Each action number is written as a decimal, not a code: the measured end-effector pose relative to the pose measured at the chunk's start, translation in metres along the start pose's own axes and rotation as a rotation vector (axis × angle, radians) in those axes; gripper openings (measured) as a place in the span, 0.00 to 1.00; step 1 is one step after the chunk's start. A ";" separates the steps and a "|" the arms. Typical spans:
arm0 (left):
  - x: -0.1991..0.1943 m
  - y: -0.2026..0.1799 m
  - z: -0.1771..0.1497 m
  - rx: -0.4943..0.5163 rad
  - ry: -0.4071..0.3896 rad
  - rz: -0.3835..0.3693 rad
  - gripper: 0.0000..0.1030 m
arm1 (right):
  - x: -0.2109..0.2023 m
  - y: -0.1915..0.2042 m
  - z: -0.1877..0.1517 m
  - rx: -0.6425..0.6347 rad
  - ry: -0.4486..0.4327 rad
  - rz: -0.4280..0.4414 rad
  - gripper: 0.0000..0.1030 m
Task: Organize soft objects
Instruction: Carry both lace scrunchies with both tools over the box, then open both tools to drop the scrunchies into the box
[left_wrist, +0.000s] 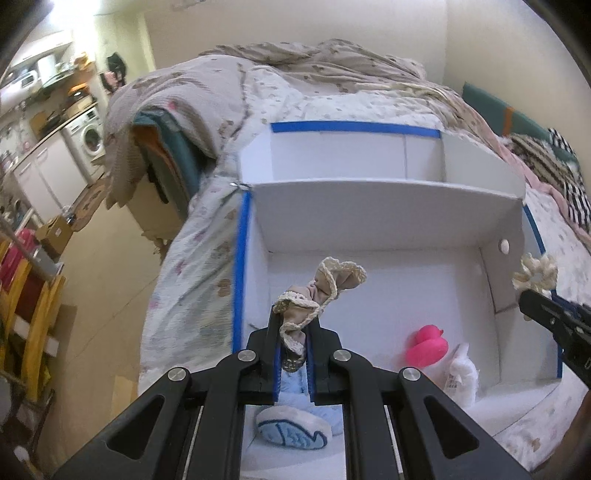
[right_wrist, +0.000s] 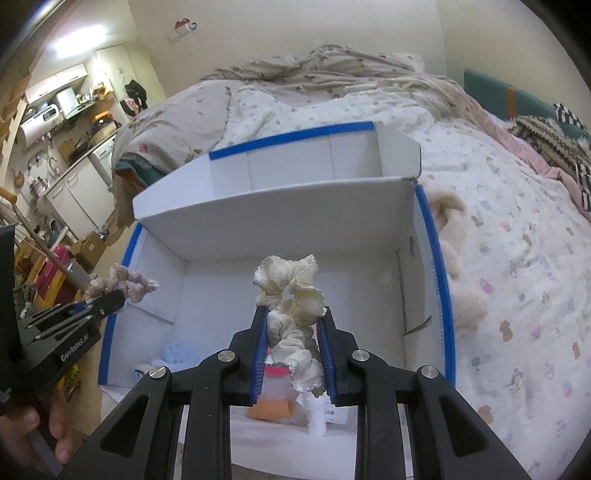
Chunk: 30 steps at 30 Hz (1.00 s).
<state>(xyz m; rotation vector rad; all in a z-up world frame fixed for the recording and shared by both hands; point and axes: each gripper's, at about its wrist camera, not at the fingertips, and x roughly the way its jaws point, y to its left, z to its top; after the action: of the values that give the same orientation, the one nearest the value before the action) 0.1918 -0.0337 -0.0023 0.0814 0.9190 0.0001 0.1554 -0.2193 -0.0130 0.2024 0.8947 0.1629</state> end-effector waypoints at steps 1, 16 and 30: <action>0.003 -0.001 -0.001 0.012 0.001 -0.006 0.09 | 0.003 0.000 -0.001 0.004 0.007 0.006 0.27; 0.040 -0.025 -0.015 0.065 0.089 -0.099 0.09 | 0.054 -0.013 -0.026 0.039 0.209 -0.027 0.27; 0.049 -0.029 -0.023 0.069 0.115 -0.060 0.11 | 0.056 -0.010 -0.028 0.036 0.215 -0.024 0.27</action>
<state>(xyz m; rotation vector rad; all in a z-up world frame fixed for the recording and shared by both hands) 0.2028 -0.0590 -0.0573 0.1185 1.0367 -0.0830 0.1681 -0.2132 -0.0747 0.2098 1.1144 0.1481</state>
